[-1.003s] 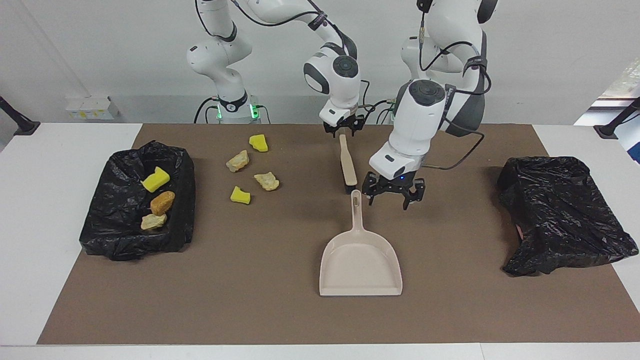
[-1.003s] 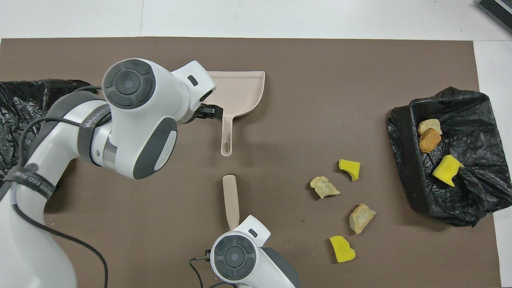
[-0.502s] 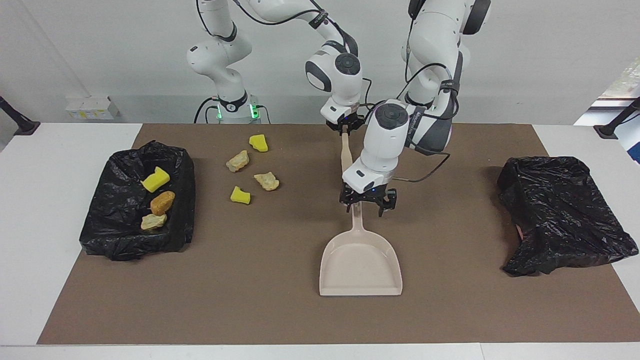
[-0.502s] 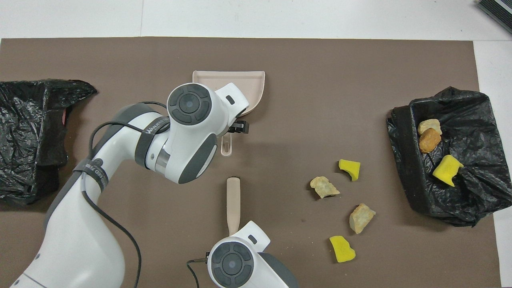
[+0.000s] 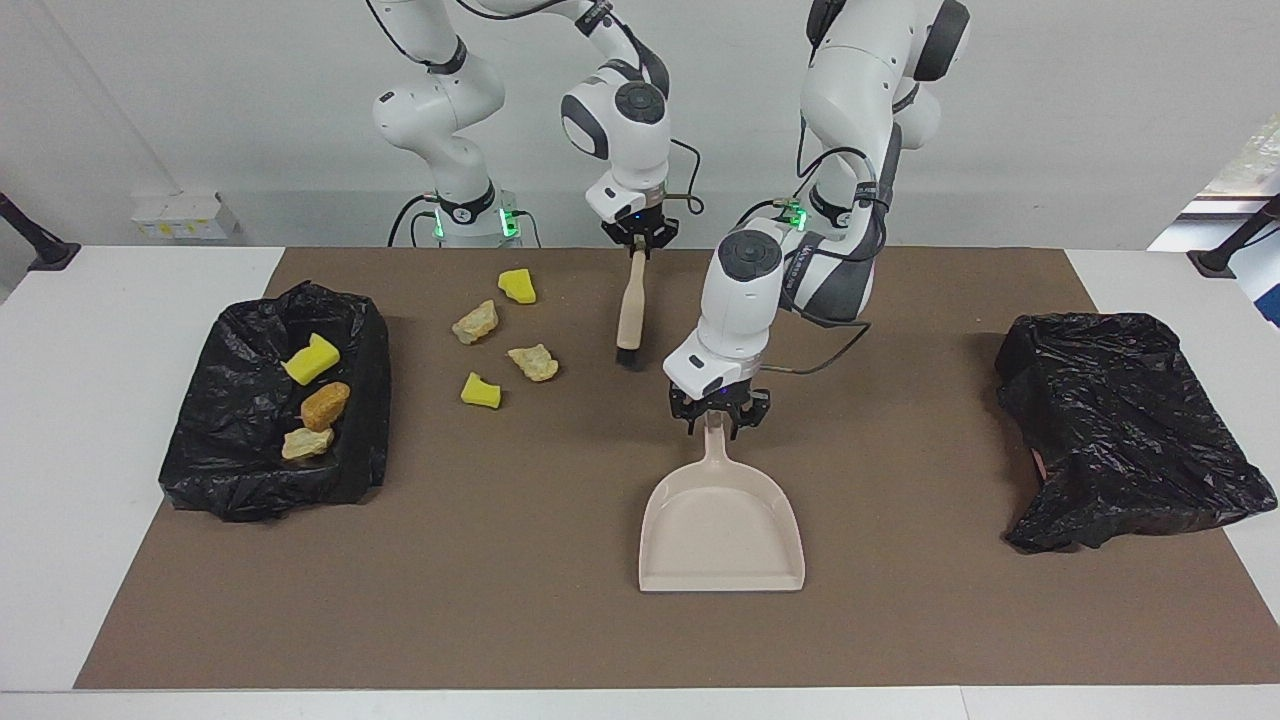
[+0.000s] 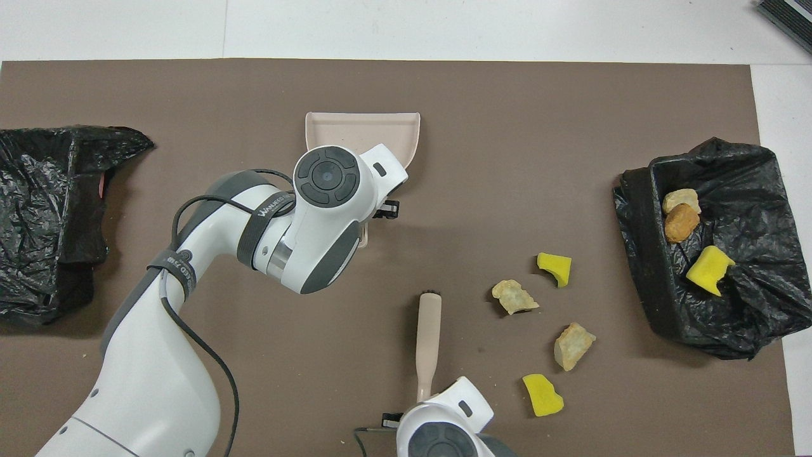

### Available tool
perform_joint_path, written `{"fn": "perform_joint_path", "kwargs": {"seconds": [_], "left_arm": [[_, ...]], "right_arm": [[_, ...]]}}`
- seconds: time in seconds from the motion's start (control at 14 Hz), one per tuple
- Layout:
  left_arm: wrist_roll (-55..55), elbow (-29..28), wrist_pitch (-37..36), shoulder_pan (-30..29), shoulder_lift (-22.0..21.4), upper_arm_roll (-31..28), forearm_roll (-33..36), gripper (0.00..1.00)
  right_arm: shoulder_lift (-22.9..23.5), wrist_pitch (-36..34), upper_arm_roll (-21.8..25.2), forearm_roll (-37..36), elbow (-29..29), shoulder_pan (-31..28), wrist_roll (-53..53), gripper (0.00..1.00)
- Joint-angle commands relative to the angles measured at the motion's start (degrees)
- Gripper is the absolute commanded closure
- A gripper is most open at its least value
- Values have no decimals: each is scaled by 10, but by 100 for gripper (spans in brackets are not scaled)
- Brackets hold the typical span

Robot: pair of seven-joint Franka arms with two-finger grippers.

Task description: Sweep and dump trash in bin

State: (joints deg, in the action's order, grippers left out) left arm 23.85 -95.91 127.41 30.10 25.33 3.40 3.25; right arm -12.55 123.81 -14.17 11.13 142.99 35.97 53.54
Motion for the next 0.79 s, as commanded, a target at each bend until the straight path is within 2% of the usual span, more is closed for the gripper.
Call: {"fn": "perform_joint_path", "kwargs": {"seconds": [0.0, 0.14, 0.43, 0.72], "left_arm": [[7, -8, 0, 4, -8, -5, 14, 100], [4, -9, -10, 3, -9, -5, 13, 100], [-10, -2, -36, -4, -23, -8, 15, 100], [-193, -2, -86, -35, -60, -8, 16, 100]], "right_arm": [[-78, -76, -3, -30, 31, -62, 16, 100], [-104, -124, -3, -44, 31, -96, 34, 100], [-105, -166, -4, -58, 40, -178, 61, 100], [-106, -192, -4, -58, 54, -248, 62, 100]]}}
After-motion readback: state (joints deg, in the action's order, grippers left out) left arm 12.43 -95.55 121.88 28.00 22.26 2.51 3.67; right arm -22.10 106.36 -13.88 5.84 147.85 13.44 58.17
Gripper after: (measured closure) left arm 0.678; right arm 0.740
